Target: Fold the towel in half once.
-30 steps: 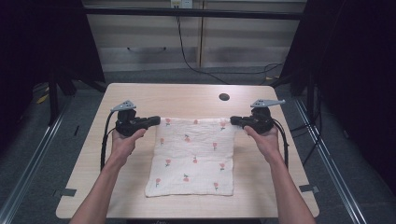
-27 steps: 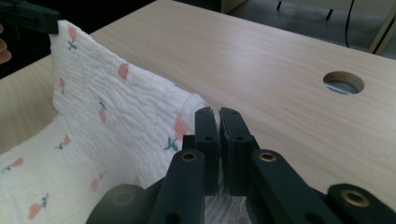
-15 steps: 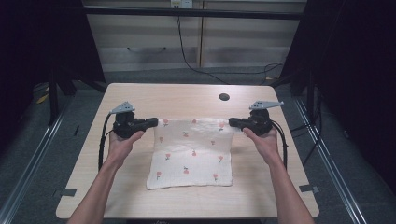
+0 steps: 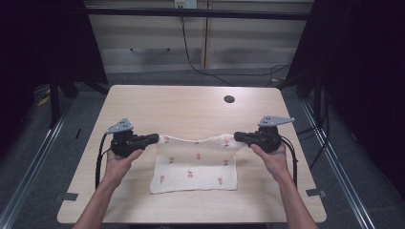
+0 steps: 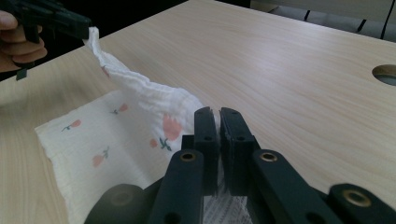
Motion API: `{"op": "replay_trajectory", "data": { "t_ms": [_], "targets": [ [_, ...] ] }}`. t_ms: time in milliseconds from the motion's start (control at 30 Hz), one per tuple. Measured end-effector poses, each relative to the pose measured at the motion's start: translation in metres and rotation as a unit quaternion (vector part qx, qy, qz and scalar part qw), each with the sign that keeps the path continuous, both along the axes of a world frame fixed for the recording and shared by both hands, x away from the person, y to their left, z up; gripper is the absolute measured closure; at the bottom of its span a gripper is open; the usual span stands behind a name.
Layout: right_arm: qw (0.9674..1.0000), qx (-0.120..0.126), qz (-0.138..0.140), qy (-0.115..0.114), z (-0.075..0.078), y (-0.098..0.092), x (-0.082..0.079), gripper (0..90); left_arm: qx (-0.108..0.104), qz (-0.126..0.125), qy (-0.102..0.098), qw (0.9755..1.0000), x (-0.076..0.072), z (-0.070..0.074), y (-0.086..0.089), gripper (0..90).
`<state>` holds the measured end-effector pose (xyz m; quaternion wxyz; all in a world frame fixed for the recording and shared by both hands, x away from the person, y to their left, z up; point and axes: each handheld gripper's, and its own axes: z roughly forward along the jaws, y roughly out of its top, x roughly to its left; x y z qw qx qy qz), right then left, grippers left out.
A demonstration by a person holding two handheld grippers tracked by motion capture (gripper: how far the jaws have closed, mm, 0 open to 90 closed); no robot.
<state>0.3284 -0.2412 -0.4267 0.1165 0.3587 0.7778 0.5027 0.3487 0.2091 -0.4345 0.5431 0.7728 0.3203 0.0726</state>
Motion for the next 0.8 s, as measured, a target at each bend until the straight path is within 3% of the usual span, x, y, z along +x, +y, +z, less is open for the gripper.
{"op": "replay_trajectory", "data": {
  "t_ms": [300, 667, 800],
  "targets": [
    [1.0, 0.003, 0.003, -0.004, -0.006, -0.004, -0.021, 86.2, 0.015, -0.011, -0.012, 0.9998, -0.02, -0.002, -0.001, 86.3],
    [0.9997, -0.013, 0.016, 0.017, -0.029, -0.003, -0.045, 86.2, 0.048, -0.026, 0.01, 0.9985, -0.04, -0.023, 0.004, 86.3],
    [0.9993, -0.015, 0.019, 0.027, -0.041, -0.001, -0.053, 86.1, 0.08, -0.038, 0.021, 0.9959, -0.046, -0.034, 0.002, 86.2]
  ]
}}
